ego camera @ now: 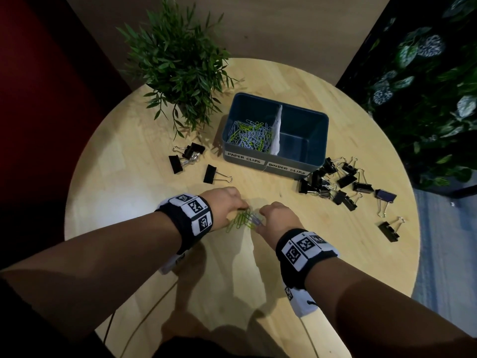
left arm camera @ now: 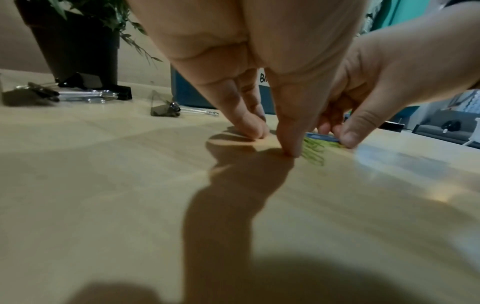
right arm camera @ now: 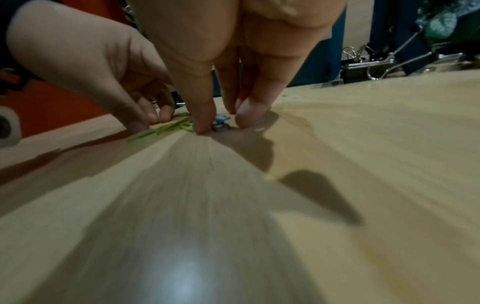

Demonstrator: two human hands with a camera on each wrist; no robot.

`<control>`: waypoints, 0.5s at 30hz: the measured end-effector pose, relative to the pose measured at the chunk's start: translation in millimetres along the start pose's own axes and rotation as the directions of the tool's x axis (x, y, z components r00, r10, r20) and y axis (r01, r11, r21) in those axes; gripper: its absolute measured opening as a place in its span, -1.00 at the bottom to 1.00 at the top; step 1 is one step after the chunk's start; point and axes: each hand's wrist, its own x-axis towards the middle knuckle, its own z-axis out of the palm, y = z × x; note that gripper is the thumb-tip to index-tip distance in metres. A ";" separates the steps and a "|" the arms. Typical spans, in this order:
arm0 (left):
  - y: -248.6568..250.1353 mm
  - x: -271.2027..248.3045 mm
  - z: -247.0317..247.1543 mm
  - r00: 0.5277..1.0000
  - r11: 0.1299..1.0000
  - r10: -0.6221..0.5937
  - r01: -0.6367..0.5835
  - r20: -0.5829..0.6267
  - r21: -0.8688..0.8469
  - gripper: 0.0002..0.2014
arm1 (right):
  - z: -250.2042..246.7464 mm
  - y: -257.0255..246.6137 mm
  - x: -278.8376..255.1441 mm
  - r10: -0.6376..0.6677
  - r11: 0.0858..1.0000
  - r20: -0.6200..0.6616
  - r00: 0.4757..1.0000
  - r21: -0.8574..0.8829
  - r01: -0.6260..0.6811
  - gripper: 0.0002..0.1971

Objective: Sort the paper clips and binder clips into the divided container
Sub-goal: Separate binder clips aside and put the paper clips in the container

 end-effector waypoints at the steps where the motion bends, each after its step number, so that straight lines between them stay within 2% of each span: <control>1: 1.2 0.8 -0.8 1.000 1.000 0.014 -0.014 0.008 0.020 -0.41 | 0.9 -1.2 0.9 -0.002 1.000 -0.004 1.000 -0.008 0.002 -0.71; 6: 6.8 8.1 -3.3 0.998 0.997 0.058 -0.059 0.025 0.045 -0.48 | 1.6 -4.3 3.7 0.013 1.000 -0.033 0.999 0.009 -0.013 -0.72; 9: 5.4 9.2 -3.6 0.998 0.998 0.054 -0.055 0.018 0.042 -0.49 | 4.3 -5.8 0.9 0.010 1.000 -0.047 0.999 0.017 -0.009 -0.66; 11: 6.2 7.5 -2.0 1.000 0.999 0.029 -0.029 0.004 0.042 -0.43 | 6.4 -7.0 -0.6 0.006 1.000 -0.055 0.998 0.022 -0.005 -0.60; 13: 8.4 6.1 1.4 1.000 1.000 0.001 0.000 -0.007 0.019 -0.34 | 5.9 -8.8 -0.4 0.021 0.999 -0.072 0.997 0.050 -0.017 -0.65; 15: 10.8 6.9 5.4 1.000 1.000 -0.011 0.011 -0.013 0.016 -0.35 | 4.7 -9.9 1.7 0.016 0.999 -0.068 0.998 0.044 -0.013 -0.68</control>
